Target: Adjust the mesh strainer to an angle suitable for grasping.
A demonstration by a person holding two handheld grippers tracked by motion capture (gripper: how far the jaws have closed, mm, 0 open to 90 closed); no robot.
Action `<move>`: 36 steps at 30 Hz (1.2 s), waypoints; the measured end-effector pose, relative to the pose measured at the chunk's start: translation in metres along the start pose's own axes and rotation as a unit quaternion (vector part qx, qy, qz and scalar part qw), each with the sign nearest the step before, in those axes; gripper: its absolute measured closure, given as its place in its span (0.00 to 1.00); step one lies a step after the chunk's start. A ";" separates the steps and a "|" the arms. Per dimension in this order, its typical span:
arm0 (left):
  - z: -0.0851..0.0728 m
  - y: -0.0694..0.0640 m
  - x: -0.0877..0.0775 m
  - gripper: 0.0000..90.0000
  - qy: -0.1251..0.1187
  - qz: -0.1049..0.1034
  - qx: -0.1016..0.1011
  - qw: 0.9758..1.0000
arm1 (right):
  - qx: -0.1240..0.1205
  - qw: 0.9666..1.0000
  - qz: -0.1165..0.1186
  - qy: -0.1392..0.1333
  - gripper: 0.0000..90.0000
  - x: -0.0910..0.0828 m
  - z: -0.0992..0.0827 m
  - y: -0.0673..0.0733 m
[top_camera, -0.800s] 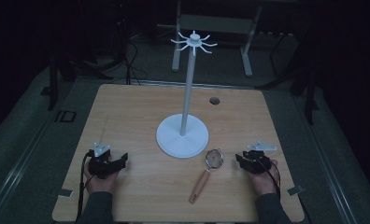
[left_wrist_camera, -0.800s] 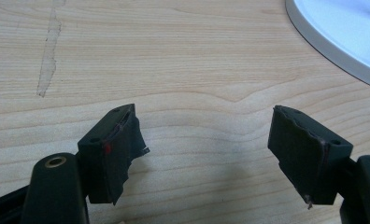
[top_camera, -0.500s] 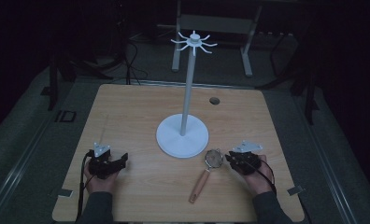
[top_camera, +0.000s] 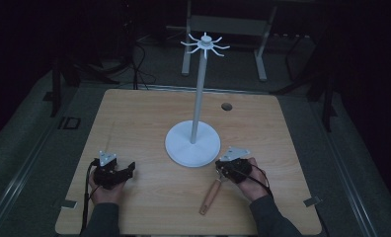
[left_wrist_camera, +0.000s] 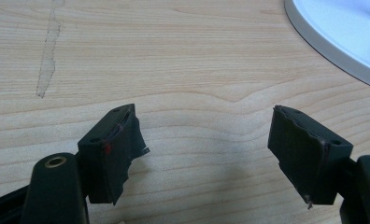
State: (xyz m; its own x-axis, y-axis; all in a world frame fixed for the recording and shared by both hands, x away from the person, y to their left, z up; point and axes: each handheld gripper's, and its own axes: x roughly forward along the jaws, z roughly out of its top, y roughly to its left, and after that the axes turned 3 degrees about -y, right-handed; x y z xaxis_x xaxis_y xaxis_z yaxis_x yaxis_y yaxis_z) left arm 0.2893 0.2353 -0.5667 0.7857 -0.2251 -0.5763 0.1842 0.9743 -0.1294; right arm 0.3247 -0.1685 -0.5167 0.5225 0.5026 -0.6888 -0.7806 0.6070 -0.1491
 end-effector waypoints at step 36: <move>0.000 0.000 0.000 0.28 0.001 0.001 0.003 1.000 | 0.049 0.996 -0.045 0.053 0.82 -0.044 -0.062 -0.050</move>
State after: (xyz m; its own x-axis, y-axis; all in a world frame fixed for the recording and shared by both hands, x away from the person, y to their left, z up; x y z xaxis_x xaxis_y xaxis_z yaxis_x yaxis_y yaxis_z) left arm 0.2894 0.2347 -0.5667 0.7847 -0.2228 -0.5784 0.1855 0.9748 -0.1237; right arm 0.3195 -0.2596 -0.5228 0.5454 0.3790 -0.7476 -0.6924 0.7063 -0.1471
